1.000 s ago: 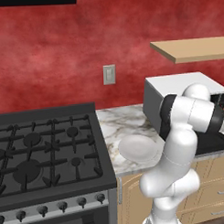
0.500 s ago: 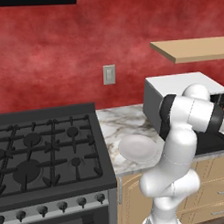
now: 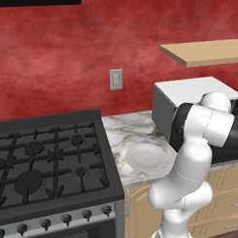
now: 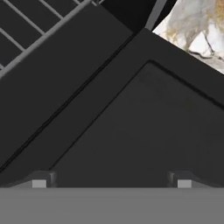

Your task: Open the toaster oven door. Place the bread on the bottom rack in the toaster oven and place the chicken drumstick on the top rack.

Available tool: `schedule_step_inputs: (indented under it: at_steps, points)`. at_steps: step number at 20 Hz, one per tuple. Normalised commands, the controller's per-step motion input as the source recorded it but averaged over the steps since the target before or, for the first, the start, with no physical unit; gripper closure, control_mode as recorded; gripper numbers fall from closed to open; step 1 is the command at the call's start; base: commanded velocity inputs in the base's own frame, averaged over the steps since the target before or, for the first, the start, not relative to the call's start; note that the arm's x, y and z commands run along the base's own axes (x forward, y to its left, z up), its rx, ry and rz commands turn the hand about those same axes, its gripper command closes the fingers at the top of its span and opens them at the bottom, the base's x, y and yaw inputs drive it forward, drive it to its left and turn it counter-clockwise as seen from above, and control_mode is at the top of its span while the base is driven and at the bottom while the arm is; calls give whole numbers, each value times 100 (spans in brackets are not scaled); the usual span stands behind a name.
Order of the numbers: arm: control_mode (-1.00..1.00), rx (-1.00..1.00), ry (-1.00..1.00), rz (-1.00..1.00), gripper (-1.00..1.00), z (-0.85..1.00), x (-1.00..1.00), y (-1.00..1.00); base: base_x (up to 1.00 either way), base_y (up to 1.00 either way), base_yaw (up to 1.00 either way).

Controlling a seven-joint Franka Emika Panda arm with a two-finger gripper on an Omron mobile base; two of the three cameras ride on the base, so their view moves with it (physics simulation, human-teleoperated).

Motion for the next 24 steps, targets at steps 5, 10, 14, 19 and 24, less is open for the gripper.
schedule_step_inputs:
  at_steps: [5, 10, 14, 19, 24]
  points:
    - [-100, 1, 0, 14, -100, 29, -38, -13, 0, 0, 0]
    - [-100, 1, 0, 27, -100, 31, -41, -17, 0, 0, 0]
    - [-100, 0, -8, 35, -100, 38, -39, -7, 0, 0, 0]
    - [-100, 1, -11, 24, -100, 35, -22, -2, 0, 0, 0]
    - [-100, 1, -14, 6, -100, 26, -8, 1, 0, 0, 0]
